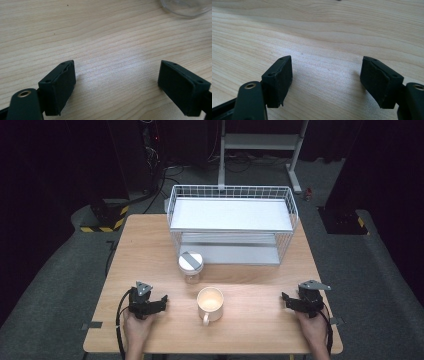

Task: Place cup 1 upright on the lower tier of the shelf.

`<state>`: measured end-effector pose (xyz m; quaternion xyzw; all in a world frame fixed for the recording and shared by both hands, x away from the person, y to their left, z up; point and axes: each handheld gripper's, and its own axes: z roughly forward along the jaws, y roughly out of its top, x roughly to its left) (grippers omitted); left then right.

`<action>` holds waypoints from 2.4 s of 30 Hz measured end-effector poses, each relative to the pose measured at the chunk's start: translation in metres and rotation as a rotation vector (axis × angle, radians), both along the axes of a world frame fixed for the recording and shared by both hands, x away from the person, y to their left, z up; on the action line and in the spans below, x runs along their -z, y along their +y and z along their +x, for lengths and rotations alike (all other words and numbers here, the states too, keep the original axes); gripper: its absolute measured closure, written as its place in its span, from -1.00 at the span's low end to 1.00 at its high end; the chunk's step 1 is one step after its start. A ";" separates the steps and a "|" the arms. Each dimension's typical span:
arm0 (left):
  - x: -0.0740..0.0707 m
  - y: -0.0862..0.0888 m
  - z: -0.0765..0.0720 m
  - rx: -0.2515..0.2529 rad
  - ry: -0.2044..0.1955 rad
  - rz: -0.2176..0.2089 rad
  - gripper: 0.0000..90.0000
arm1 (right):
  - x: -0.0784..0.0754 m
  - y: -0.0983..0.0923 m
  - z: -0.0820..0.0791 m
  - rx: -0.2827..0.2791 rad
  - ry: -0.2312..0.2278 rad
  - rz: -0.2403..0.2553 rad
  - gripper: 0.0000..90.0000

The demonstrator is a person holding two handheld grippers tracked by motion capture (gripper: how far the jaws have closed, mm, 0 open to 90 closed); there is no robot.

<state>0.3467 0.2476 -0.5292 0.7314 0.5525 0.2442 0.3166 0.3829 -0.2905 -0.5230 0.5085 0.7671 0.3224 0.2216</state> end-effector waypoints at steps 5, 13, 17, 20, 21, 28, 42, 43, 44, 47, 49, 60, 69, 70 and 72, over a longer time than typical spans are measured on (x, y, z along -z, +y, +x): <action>0.000 0.000 0.000 -0.001 -0.002 -0.001 -0.66 | 0.000 0.000 0.000 -0.001 -0.001 0.000 -0.42; 0.000 -0.001 0.000 -0.008 0.000 -0.002 -0.66 | 0.000 0.000 0.000 0.002 0.001 0.001 -0.42; 0.000 0.000 0.000 -0.011 -0.002 -0.004 -0.65 | 0.000 0.000 0.000 0.001 0.001 0.001 -0.42; 0.000 -0.002 0.000 -0.027 0.000 -0.003 -0.63 | 0.000 0.000 0.000 0.001 0.000 0.000 -0.42; 0.000 -0.002 0.000 -0.028 -0.002 -0.003 -0.63 | 0.000 0.000 0.000 -0.001 -0.001 0.000 -0.42; -0.002 -0.004 -0.005 -0.015 -0.038 -0.036 -0.56 | 0.000 0.000 0.000 -0.002 -0.002 -0.001 -0.42; -0.007 -0.014 -0.003 0.048 -0.047 -0.073 -0.66 | 0.000 0.000 0.000 -0.002 -0.002 -0.001 -0.42; -0.007 -0.015 -0.003 0.053 -0.049 -0.079 -0.66 | 0.000 0.000 0.000 -0.002 -0.002 -0.001 -0.42; -0.009 -0.018 -0.003 0.062 -0.055 -0.085 -0.68 | 0.000 0.000 0.000 -0.002 -0.002 -0.001 -0.42; -0.013 -0.022 -0.003 0.082 -0.066 -0.085 -0.68 | 0.000 0.000 0.000 -0.002 -0.002 -0.001 -0.42; -0.014 -0.024 -0.003 0.086 -0.066 -0.089 -0.69 | 0.000 0.000 0.000 -0.002 -0.002 -0.001 -0.42; -0.031 -0.041 0.008 0.140 -0.084 -0.084 -0.70 | 0.000 0.000 0.000 -0.002 -0.002 -0.001 -0.42; -0.039 -0.057 0.023 0.205 -0.075 -0.093 -0.70 | 0.000 0.000 0.000 -0.002 -0.002 -0.001 -0.42; -0.040 -0.058 0.025 0.207 -0.077 -0.086 -0.70 | 0.000 0.000 0.000 -0.002 -0.002 0.000 -0.42; -0.041 -0.061 0.030 0.209 -0.077 -0.075 -0.70 | 0.000 0.000 -0.001 -0.002 0.000 0.000 -0.42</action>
